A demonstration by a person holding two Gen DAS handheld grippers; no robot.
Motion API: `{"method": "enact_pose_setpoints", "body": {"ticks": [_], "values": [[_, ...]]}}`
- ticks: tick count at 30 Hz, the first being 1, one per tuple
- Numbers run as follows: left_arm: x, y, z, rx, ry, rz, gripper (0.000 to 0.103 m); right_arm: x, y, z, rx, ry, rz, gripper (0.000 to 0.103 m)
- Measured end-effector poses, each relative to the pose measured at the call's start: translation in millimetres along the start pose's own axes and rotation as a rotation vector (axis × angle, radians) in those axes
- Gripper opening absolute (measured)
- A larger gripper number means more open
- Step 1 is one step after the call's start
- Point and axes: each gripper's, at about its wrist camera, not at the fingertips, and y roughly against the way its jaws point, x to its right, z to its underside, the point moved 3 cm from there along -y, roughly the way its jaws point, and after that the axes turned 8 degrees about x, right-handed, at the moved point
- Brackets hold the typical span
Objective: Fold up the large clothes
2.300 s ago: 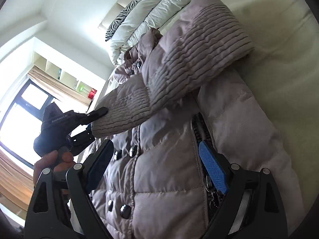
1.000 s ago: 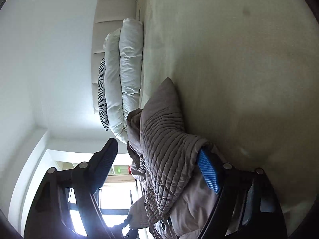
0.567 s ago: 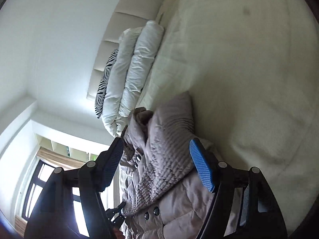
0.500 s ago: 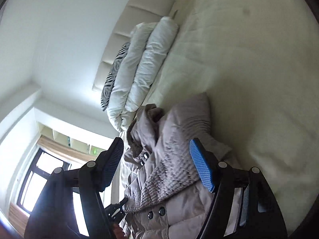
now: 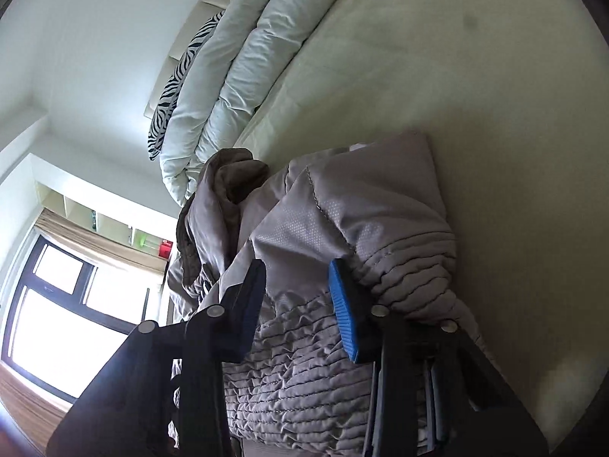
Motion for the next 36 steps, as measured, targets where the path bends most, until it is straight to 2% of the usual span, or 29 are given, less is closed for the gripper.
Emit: {"method": "enact_pose_setpoints", "body": {"ticks": [1,3,4,5,8,10,13,15,16,17,18,19,20,22,26,29,32,36], "values": [[0,1,1,0.003,-0.005,0.001,0.027,-5,3,-2,-0.001,0.006,0.013,0.034],[1,2,2,0.006,-0.006,0.003,0.027,-18,10,-7,0.032,0.025,-0.006,0.042],[0,3,3,0.007,0.0,0.006,0.027,-27,13,-11,0.058,0.036,-0.025,0.051],[-1,5,4,0.009,0.006,0.01,0.027,-33,15,-14,0.071,0.046,-0.03,0.056],[-2,7,7,0.018,0.003,0.012,0.027,-34,1,-19,0.043,0.034,0.02,0.064],[-4,5,6,0.014,0.011,0.016,0.028,-18,-17,-13,-0.003,0.033,0.047,0.063],[-3,6,5,0.013,0.012,0.026,0.029,-19,-21,-1,0.01,0.144,0.056,0.059],[-1,18,4,0.023,0.02,0.023,0.04,-28,-13,2,0.013,0.179,0.079,0.06],[0,30,4,0.044,0.031,0.037,0.05,-33,-5,3,0.024,0.188,0.084,0.06],[2,46,5,0.072,0.036,0.063,0.062,-40,5,4,0.037,0.198,0.072,0.06],[3,63,6,0.102,0.039,0.09,0.068,-48,16,7,0.052,0.209,0.049,0.06],[1,83,8,0.132,0.049,0.112,0.082,-56,28,10,0.064,0.218,0.026,0.062],[-4,102,11,0.161,0.07,0.122,0.088,-64,39,17,0.069,0.225,0.002,0.067],[-22,143,21,0.217,0.122,0.144,0.089,-80,61,34,0.063,0.243,-0.047,0.073],[-86,221,46,0.309,0.289,0.158,0.089,-106,96,79,-0.007,0.27,-0.133,0.074],[-146,272,67,0.386,0.44,0.131,0.092,-117,119,112,-0.043,0.249,-0.184,0.074],[-200,309,84,0.459,0.572,0.082,0.093,-120,135,143,-0.092,0.205,-0.219,0.074],[-252,335,107,0.534,0.781,0.092,0.093,-121,152,180,-0.126,0.175,-0.226,0.074]]}}
